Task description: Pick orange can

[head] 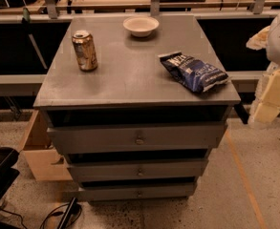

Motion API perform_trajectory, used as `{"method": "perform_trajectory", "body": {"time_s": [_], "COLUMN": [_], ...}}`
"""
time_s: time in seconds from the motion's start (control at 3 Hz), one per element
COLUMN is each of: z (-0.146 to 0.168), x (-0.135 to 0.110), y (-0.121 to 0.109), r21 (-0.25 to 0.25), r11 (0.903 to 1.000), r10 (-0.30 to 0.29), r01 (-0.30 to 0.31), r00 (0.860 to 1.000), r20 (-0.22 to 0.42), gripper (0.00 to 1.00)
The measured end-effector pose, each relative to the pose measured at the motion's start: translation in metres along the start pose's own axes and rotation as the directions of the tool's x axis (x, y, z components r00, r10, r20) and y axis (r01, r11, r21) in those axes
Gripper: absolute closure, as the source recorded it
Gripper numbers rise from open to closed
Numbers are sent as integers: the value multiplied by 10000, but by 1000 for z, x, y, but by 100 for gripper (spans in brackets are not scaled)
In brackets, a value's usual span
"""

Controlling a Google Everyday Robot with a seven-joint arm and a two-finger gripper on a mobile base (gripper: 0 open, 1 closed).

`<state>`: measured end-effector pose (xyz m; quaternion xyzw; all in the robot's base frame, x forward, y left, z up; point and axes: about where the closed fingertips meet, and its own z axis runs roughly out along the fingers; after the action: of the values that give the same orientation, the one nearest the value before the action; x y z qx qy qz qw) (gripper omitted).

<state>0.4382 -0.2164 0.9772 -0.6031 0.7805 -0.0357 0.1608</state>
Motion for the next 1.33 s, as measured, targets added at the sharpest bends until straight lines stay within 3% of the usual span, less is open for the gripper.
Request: {"method": "perform_trajectory", "body": {"time_s": [0.33, 0.67, 1.0, 1.33], "z": [-1, -1, 7, 20], "x": [0, -11, -30, -71], "y": [-1, -16, -56, -93], "r21": [32, 324, 697, 849], "r11": [10000, 9984, 9895, 9824], "r10": [42, 414, 944, 802], "r01": [-42, -456, -1265, -1661], "r00": [10000, 9917, 9315, 7870], "r20": [52, 1219, 3512, 6117], "gripper": [0, 0, 0, 0]}}
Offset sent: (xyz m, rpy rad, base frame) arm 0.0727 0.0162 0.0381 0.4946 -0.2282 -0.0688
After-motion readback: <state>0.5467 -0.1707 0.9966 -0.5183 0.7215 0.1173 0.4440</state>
